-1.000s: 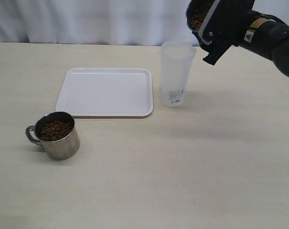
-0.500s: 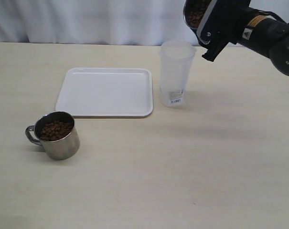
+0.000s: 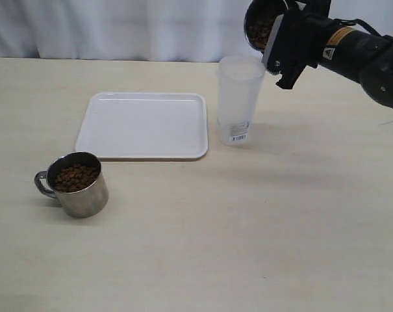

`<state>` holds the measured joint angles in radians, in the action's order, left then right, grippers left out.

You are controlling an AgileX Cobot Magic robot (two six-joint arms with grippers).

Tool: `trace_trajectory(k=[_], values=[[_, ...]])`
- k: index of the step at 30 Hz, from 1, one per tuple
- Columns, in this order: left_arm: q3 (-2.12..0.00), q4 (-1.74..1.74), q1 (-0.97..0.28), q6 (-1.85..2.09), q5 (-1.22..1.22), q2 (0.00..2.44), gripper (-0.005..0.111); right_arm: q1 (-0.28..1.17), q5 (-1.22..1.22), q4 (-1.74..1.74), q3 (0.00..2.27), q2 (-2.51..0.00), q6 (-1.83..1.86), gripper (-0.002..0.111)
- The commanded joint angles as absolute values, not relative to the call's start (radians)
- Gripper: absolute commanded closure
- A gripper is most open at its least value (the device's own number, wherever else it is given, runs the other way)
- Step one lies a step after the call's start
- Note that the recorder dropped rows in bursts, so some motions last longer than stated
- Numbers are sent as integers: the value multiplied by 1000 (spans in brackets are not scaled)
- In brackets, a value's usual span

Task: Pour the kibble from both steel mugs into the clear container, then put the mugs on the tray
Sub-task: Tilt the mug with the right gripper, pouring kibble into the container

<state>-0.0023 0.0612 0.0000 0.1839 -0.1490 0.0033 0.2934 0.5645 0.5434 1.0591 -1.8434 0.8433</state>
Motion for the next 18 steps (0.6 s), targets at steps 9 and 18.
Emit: trace_trajectory(k=[9,18], values=[[0,58,2,181,-144,0,107,293,643,528,1080,-1867,934,104],[0,58,2,181,-144,0,107,316,563,539,1129,-1872,938,104]])
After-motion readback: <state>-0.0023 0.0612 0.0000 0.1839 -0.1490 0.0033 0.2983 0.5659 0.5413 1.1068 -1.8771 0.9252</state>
